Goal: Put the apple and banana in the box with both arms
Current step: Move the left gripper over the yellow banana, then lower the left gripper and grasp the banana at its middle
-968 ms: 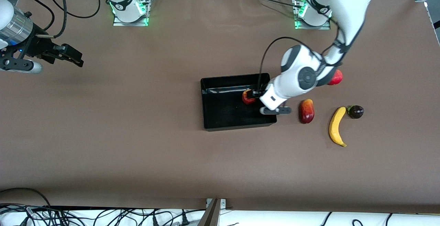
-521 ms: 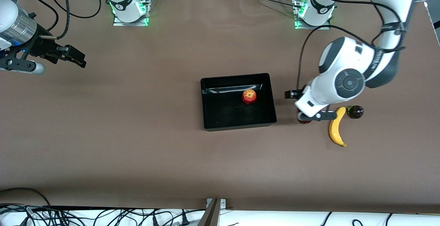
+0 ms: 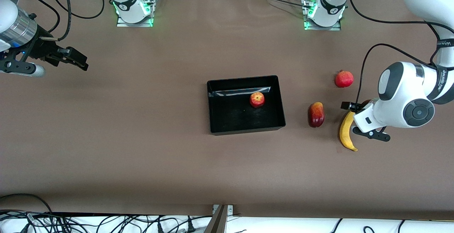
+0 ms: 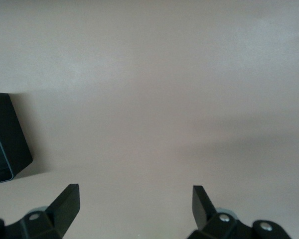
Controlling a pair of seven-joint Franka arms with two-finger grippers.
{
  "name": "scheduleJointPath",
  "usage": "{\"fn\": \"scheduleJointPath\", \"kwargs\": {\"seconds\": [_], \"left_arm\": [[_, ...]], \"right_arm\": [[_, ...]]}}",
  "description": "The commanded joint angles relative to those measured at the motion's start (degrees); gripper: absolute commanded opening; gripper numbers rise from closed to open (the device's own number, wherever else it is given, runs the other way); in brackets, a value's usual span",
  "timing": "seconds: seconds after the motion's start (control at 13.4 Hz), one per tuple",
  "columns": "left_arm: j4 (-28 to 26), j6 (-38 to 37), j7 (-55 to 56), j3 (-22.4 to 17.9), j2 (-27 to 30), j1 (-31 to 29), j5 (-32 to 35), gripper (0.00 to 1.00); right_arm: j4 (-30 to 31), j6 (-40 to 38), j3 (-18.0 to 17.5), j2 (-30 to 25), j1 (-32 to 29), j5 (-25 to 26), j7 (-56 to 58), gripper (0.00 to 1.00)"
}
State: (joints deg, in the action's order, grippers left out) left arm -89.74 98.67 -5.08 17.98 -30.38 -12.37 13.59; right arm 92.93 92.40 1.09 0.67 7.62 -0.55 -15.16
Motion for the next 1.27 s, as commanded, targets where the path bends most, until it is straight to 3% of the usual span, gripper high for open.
{"fn": "scheduleJointPath", "kwargs": {"seconds": [0.0,0.22,0.89,0.97,1.19], "left_arm": [[0.8,-0.68,-0.98,0.56,-1.34,-0.54,2.23,1.0],[-0.42,4.05,-0.98,0.65,-4.5,-2.64,5.13,1.0],[-13.51,34.19,-8.98,0.74,-8.64,-7.67,5.22,1.0],[-14.14,34.83,-8.98,0.74,-8.64,-7.67,5.22,0.87],[-14.23,34.66,-10.72,0.91,-8.73,-7.49,5.22,0.1]], "right_arm": [[-0.12,0.24,-0.22,-0.05,-0.24,1.07,-0.66,1.0],[-0.12,0.5,-0.22,-0.05,-0.24,1.07,-0.75,1.0],[-0.12,0.94,-0.22,-0.05,-0.33,0.99,-0.66,1.0],[-0.12,1.03,-0.22,-0.05,-0.33,0.99,-0.66,1.0],[-0.12,1.03,-0.22,-0.05,-0.33,0.99,-0.66,1.0]]}}
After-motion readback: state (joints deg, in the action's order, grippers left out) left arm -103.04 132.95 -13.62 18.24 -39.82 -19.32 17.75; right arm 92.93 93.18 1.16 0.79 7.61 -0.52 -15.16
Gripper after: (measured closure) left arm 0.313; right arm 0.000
